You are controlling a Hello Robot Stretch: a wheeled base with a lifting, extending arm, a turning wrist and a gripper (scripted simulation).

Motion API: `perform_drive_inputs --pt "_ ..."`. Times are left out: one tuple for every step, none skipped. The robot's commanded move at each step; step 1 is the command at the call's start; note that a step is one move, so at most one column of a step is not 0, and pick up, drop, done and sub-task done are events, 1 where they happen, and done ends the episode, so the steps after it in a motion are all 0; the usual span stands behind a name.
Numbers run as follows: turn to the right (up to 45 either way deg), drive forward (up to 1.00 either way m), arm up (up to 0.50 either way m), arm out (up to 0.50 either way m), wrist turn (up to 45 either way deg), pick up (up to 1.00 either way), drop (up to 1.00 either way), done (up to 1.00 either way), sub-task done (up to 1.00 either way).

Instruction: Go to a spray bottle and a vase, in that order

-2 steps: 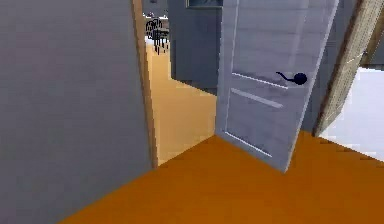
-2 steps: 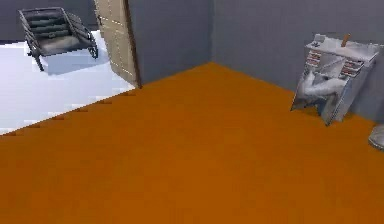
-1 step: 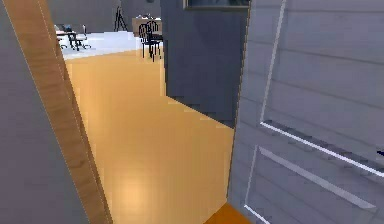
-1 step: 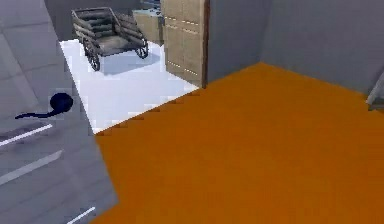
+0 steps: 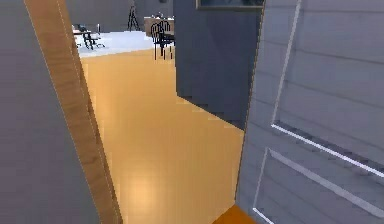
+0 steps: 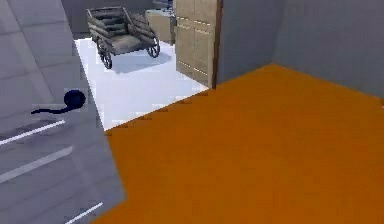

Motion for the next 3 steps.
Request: perform_drive_inputs --pt "0.0 0.5 0.0 0.0 0.0 0.0 0.0 0.0 0.0" --pt "-15.0 0.0 0.0 0.0 0.0 0.0 0.0 0.0 0.0" --pt "0.0 1.0 0.0 0.0 0.0 0.0 0.0 0.0 0.0"
